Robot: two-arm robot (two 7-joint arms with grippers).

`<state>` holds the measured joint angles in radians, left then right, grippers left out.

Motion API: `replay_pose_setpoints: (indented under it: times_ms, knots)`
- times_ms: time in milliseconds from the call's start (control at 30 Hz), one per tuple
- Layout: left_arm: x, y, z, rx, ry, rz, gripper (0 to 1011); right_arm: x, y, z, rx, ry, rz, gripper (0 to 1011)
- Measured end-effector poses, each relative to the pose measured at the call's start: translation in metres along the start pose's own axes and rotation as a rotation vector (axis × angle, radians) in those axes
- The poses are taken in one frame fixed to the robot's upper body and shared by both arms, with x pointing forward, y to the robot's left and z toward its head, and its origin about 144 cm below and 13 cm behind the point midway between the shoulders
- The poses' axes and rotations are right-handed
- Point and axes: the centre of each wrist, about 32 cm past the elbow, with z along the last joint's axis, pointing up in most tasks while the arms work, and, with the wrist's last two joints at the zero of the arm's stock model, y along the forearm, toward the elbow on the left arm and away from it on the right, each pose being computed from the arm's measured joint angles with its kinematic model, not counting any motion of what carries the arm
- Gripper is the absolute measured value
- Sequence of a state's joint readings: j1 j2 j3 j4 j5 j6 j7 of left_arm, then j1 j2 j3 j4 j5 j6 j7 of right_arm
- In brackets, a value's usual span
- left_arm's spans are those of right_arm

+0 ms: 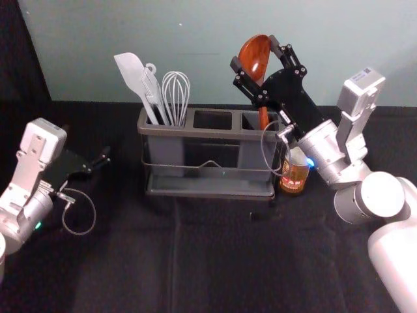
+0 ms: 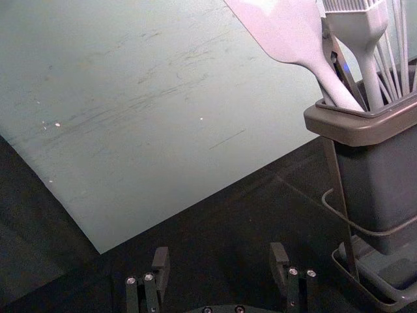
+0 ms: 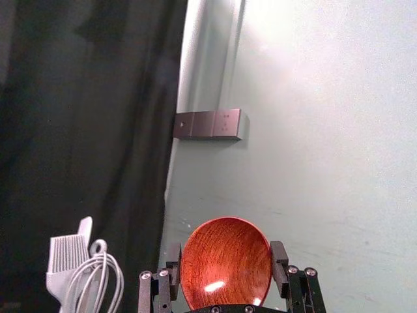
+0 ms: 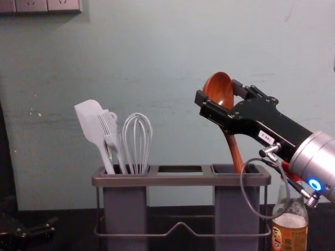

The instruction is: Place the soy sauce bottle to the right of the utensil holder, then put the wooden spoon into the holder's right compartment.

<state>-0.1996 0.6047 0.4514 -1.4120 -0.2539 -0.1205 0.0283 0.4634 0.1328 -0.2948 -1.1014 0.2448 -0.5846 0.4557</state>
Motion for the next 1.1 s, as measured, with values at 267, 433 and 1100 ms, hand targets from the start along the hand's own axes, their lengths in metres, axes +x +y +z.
replay_pose_setpoints:
  times_ms: [267, 433, 1100]
  knots:
    - [0.000, 0.000, 0.000, 0.000, 0.000, 0.000, 1005, -0.006, -0.002, -0.002, -0.018, -0.011, -0.028, 837]
    - [0.000, 0.000, 0.000, 0.000, 0.000, 0.000, 1005, -0.008, -0.004, -0.004, -0.030, -0.006, -0.033, 837]
    - [0.000, 0.000, 0.000, 0.000, 0.000, 0.000, 1005, -0.014, -0.019, -0.012, -0.075, 0.013, -0.041, 836]
